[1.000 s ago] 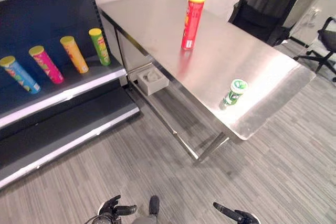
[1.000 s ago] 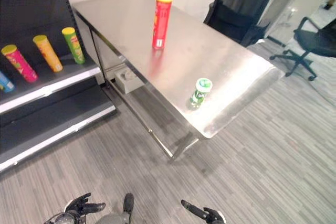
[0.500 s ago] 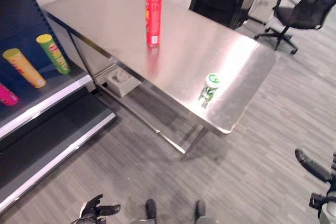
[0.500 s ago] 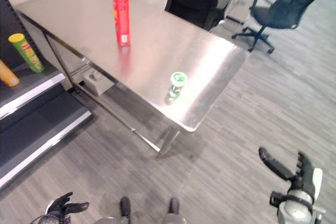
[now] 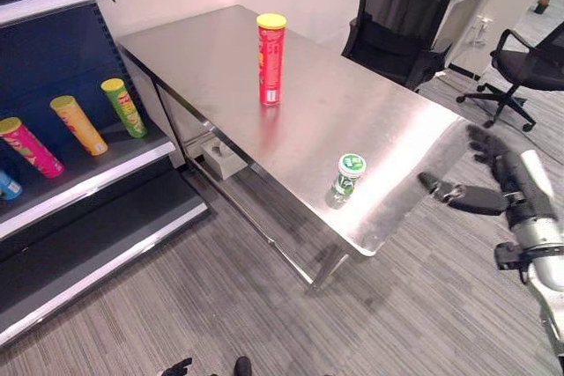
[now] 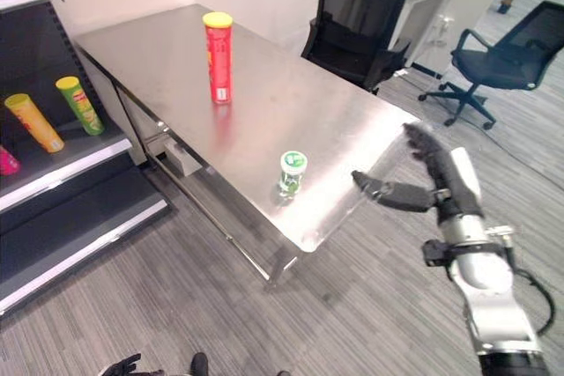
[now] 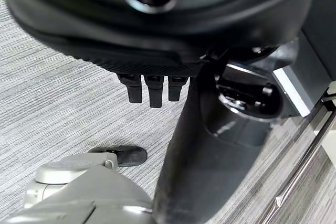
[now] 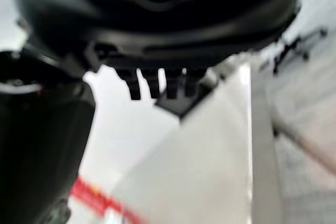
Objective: Put the goods on the table back onto the shelves and tidy them up.
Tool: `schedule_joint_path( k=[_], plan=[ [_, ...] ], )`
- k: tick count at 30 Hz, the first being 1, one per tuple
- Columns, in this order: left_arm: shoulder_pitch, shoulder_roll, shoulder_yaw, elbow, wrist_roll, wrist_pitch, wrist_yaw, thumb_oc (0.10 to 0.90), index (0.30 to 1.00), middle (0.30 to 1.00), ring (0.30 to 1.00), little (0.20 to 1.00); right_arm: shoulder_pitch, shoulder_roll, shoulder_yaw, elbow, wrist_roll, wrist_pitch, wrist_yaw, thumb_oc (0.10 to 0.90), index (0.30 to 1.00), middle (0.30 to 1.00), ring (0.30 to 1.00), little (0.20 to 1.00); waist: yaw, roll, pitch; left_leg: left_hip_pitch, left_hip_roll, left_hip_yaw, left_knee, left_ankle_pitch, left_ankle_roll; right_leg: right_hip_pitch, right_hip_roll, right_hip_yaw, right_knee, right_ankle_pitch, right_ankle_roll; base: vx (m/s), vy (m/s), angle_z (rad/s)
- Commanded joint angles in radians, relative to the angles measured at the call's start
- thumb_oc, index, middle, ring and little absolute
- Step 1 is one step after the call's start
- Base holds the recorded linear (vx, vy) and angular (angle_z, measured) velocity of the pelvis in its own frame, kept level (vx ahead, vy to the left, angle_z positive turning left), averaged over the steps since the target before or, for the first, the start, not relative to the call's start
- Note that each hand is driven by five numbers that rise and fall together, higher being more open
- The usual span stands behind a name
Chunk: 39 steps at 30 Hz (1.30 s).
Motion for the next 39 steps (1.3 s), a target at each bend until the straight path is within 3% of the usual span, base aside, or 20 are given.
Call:
schedule_joint_path(
  k=[1,8,19,34,35,36,37,39],
  plan=[
    [-0.057,0.046,-0.017,0.028,0.019,-0.04,-0.008,0.8,0.9,0.9,0.9,0.9,-0.102,-0.09,-0.08,-0.047,0.006,-0.066,-0.005,0.8,0.9,0.9,0.9,0.9,0.02,0.0,-0.022,0.052,0.056,0.033,0.009,-0.078,-0.062,-0.01,-0.037,-0.022,0.008,0.009,0.067,0.03,-0.034,0.09],
    [-0.038,0.049,-0.001,0.029,0.021,-0.041,-0.012,0.8,0.9,0.9,0.9,0.9,-0.119,-0.102,-0.021,-0.041,-0.045,-0.06,0.016,0.8,0.9,0.9,0.9,0.9,0.031,0.009,-0.022,0.049,0.054,0.023,0.009,-0.076,-0.065,-0.001,-0.041,-0.039,0.008,0.004,0.064,0.02,-0.026,0.09],
    [-0.031,0.048,-0.014,0.032,0.008,-0.042,0.009,0.8,0.9,0.9,0.9,0.9,-0.236,-0.046,0.111,0.088,-0.143,-0.043,-0.054,0.8,0.9,0.9,0.9,0.9,0.064,0.015,-0.018,0.04,0.05,-0.004,0.009,-0.072,-0.069,0.018,-0.047,-0.075,0.008,-0.003,0.061,0.02,-0.014,0.11],
    [-0.027,0.047,-0.021,0.022,0.001,-0.034,0.026,0.8,0.9,0.9,0.9,0.9,-0.291,-0.01,0.153,0.139,-0.184,-0.015,-0.109,0.8,0.9,0.9,0.9,0.9,0.107,0.0,-0.013,0.025,0.046,-0.046,0.009,-0.069,-0.072,0.032,-0.05,-0.112,0.008,-0.011,0.058,0.01,-0.008,0.12],
    [-0.028,0.047,-0.02,0.024,0.001,-0.033,0.027,0.8,0.9,0.9,0.9,0.9,-0.293,-0.009,0.155,0.141,-0.183,-0.014,-0.109,0.725,0.787,0.787,0.787,0.787,0.109,-0.001,-0.013,0.025,0.046,-0.047,0.009,-0.069,-0.072,0.033,-0.05,-0.114,0.008,-0.012,0.058,0.0,-0.007,0.16],
    [-0.028,0.046,-0.018,0.024,-0.001,-0.033,0.027,0.8,0.9,0.9,0.9,0.9,-0.293,-0.007,0.156,0.143,-0.182,-0.014,-0.111,0.595,0.592,0.592,0.592,0.592,0.11,-0.002,-0.013,0.026,0.046,-0.048,0.009,-0.07,-0.072,0.034,-0.051,-0.115,0.008,-0.012,0.058,0.01,-0.007,0.11],
    [-0.029,0.046,-0.019,0.023,-0.001,-0.032,0.027,0.8,0.9,0.9,0.9,0.9,-0.296,-0.006,0.159,0.146,-0.181,-0.013,-0.112,0.4,0.3,0.3,0.3,0.3,0.111,-0.003,-0.012,0.026,0.047,-0.049,0.009,-0.069,-0.072,0.035,-0.05,-0.116,0.008,-0.013,0.058,0.02,-0.01,0.07],
    [-0.031,0.047,-0.019,0.023,-0.003,-0.032,0.028,0.8,0.9,0.9,0.9,0.9,-0.304,-0.016,0.171,0.149,-0.183,-0.013,-0.108,0.4,0.3,0.3,0.3,0.3,0.116,-0.007,-0.011,0.028,0.046,-0.051,0.009,-0.069,-0.073,0.037,-0.048,-0.117,0.008,-0.015,0.057,0.0,0.0,0.0]
  ],
)
